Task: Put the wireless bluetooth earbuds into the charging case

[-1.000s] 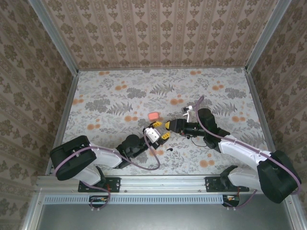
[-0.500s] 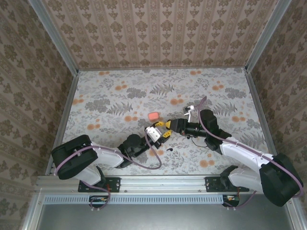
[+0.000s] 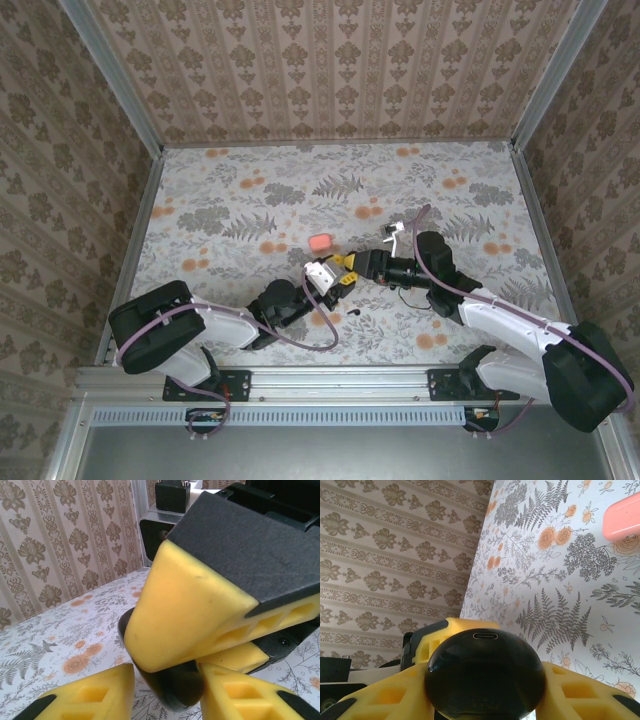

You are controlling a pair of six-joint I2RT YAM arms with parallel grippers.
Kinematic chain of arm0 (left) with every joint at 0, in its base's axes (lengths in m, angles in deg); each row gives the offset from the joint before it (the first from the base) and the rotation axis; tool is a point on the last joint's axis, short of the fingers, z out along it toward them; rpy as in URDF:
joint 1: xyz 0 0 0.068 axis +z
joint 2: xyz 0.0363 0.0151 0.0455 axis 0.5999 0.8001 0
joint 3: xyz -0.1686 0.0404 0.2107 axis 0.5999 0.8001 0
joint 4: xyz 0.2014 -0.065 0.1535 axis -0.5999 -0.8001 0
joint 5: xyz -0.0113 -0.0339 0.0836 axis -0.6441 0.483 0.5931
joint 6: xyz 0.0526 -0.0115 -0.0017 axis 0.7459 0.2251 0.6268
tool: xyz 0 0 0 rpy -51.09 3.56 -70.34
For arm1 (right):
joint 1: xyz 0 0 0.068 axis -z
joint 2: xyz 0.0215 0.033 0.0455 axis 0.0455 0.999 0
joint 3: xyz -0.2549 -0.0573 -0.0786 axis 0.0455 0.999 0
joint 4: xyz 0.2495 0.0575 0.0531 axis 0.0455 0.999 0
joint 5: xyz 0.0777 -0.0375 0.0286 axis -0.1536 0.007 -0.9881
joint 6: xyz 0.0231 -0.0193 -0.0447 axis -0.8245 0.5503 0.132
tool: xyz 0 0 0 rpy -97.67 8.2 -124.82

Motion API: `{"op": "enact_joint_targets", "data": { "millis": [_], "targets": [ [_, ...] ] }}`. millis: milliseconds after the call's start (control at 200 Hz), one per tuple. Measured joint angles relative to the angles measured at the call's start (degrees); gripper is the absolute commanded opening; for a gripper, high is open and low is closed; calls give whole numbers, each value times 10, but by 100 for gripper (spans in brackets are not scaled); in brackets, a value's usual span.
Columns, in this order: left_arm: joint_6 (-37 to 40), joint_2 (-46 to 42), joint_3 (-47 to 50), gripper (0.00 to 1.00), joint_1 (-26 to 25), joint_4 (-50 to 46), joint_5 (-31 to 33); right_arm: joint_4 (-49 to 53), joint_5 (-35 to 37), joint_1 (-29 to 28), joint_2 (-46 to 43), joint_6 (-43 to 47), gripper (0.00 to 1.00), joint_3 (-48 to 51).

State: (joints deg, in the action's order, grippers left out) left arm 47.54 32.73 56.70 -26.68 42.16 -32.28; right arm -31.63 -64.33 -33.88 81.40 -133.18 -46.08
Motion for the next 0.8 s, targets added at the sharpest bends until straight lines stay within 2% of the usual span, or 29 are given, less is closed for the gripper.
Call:
{"op": "enact_joint_targets", "data": {
  "millis": [235,490,800],
  "targets": [
    [-14,0,0,26,-2,0,3,-9,8,-2,0,0,47,3],
    [-26,0,0,20,2,2,14,2,13,-7,-5,7,71,5],
    [-43,-5,21,14,7,4,11,37,14,-5,-32,47,78,7]
  ]
}}
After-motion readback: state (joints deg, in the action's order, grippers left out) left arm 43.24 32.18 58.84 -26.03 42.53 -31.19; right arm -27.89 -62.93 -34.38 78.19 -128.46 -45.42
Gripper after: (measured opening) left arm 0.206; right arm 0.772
